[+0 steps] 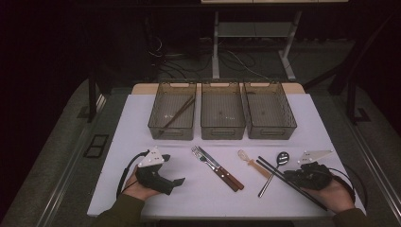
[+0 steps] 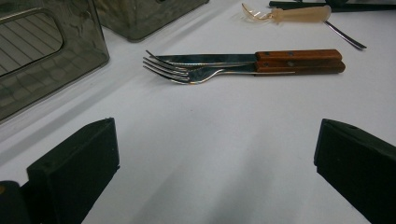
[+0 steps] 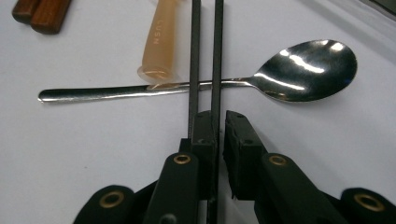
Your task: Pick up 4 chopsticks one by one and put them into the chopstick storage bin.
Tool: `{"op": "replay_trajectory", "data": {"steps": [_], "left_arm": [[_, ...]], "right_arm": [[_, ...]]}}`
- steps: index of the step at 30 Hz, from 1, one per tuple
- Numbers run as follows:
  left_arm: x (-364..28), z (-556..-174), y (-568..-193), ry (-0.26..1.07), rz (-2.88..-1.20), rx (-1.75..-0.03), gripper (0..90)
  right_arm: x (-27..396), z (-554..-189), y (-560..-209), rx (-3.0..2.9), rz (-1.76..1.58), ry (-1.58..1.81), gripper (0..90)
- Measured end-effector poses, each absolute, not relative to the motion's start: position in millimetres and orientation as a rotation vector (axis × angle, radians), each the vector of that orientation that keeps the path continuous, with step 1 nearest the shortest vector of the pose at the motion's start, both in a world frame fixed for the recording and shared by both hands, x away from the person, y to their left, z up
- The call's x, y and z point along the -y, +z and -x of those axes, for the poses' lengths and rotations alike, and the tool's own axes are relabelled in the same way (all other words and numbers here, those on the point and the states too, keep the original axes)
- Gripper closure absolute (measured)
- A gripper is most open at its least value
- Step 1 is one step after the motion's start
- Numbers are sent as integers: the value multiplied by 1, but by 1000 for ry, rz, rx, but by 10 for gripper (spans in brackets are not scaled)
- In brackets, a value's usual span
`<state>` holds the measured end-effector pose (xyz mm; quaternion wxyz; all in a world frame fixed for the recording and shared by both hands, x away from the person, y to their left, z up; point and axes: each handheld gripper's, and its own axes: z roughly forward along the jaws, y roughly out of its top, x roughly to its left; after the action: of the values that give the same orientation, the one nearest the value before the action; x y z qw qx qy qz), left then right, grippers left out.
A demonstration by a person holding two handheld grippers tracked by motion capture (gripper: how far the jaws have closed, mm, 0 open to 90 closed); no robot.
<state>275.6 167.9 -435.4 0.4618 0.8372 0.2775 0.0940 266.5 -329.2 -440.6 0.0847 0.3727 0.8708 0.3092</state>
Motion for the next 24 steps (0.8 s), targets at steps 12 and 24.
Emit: {"op": "replay_trajectory", "data": {"steps": [12, 24], "left_arm": [[-168, -276, -435, 232, -2069, -674, 0], [-168, -276, -435, 229, -2066, -675, 0]], "right_arm": [[327, -266, -440, -2600, -1059, 875, 849], [327, -267, -439, -2590, -1075, 892, 857]]}}
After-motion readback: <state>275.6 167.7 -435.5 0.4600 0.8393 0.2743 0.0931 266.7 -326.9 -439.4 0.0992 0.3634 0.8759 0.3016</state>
